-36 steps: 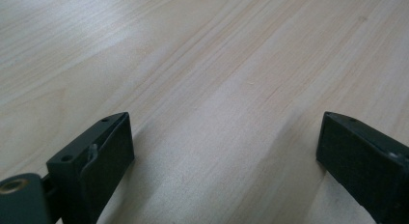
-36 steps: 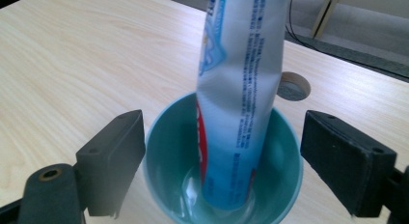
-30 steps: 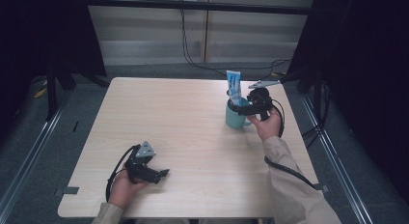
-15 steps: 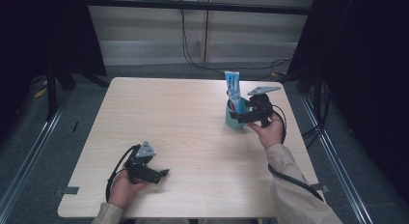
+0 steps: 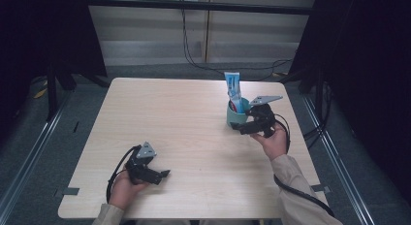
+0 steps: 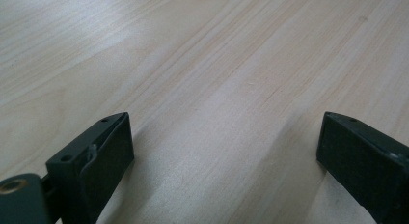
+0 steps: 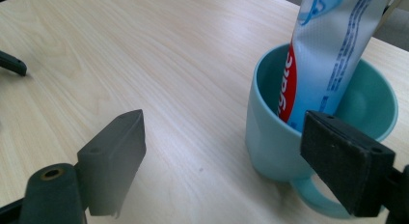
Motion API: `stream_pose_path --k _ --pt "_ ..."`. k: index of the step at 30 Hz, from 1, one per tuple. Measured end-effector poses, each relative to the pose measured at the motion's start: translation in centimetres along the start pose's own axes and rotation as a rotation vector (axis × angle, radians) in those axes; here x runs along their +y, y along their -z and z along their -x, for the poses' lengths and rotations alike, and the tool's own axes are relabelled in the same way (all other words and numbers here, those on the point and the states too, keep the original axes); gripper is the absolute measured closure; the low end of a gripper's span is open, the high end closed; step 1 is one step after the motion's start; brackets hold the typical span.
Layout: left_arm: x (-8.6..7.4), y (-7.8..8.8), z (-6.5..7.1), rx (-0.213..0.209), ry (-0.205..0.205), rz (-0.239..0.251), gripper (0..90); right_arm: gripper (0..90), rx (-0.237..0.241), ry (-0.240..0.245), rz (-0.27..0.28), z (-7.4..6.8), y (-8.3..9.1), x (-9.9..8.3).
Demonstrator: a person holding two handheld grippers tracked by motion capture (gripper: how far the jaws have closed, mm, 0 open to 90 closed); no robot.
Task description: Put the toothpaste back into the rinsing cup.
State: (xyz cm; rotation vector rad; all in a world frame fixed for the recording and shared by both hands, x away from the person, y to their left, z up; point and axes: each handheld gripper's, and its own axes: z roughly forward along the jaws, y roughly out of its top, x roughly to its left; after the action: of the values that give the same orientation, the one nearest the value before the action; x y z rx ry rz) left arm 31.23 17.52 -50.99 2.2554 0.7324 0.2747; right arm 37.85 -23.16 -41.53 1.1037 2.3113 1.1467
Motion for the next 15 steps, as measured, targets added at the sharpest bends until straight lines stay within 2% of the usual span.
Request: stream_pose_path --k 6,15 --pt "0.0 0.0 0.0 0.0 0.001 -0.001 5.5 15.6 0.023 0.006 0.009 -0.6 0.6 -1.3" --pt "0.0 0.0 0.0 0.0 0.001 -0.001 5.5 15.4 0.034 0.004 -0.006 -0.9 1.1 -3.2"
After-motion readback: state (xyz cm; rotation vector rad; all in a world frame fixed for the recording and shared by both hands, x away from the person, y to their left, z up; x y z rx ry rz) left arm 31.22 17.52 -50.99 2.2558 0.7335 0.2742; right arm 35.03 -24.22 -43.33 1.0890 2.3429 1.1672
